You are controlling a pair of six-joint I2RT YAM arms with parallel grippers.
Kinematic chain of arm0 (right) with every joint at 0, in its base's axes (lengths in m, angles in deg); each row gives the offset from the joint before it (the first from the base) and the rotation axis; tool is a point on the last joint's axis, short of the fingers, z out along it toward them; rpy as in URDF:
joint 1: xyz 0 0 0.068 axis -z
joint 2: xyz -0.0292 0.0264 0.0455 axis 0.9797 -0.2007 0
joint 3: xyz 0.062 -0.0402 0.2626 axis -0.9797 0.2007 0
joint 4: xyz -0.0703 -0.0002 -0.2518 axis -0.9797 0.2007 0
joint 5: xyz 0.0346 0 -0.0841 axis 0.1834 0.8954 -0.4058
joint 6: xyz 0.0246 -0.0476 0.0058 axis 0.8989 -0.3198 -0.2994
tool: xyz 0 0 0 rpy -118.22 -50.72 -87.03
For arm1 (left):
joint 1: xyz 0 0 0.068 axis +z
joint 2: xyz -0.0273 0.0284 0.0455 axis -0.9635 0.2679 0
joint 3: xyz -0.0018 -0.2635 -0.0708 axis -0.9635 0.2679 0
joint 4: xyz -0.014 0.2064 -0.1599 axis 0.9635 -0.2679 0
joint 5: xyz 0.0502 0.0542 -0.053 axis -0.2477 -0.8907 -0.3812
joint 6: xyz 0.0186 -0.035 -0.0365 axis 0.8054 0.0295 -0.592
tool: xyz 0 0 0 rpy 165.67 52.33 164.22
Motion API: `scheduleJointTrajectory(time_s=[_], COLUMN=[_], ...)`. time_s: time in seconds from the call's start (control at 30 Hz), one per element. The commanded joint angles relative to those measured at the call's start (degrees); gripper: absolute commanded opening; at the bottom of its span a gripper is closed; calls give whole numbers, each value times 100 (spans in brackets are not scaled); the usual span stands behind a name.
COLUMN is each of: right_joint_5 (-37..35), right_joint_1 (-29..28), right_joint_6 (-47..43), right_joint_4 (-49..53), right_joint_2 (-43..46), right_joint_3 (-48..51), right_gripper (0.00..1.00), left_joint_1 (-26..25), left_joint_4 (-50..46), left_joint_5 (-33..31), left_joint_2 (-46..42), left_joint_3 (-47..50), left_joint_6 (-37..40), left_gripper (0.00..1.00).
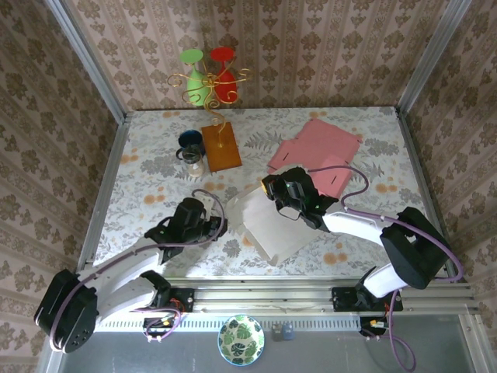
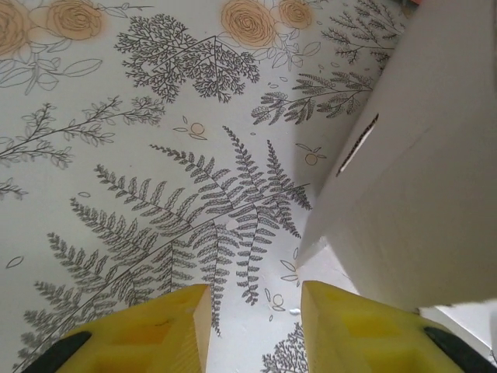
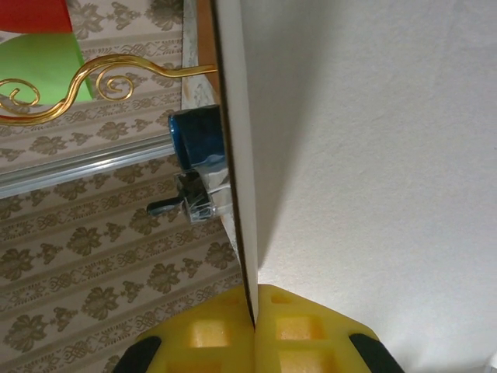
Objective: Fold the paper box
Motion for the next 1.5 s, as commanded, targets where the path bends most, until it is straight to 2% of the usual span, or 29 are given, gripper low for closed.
scheduleJointTrajectory(time_s=[0.0, 0.1, 0.37, 0.8, 1.07, 1.3, 1.47], right_joint_5=[69, 138, 731, 1066, 1205, 1426, 1446], right_joint_1=[-8, 15, 149, 281, 350, 456, 468], right_joint_6=[-153, -230, -658, -697, -839, -909, -878], right_joint_4=[-175, -135, -1005, -2115, -1921, -2293, -2408], right_joint_2=[59, 110, -110, -441, -264, -656, -787], right_joint_3=[16, 28, 361, 540, 376, 815, 920], right_gripper=[0, 0, 0, 0, 0, 0, 0], left_joint_1=[-47, -43, -62, -551, -581, -545, -541], left_joint_4=[355, 277, 154, 288, -153, -752, -688], left_joint_5=[-315, -525, -306, -619, -1398, -1495, -1349], left_joint_2=[-57, -291, -168, -206, -825, -1326, -1299], left_joint_3=[54, 110, 113, 242, 258, 269, 350], left_joint_6=[203, 331, 557, 707, 533, 464, 400], left_gripper=[37, 37, 37, 37, 37, 37, 36])
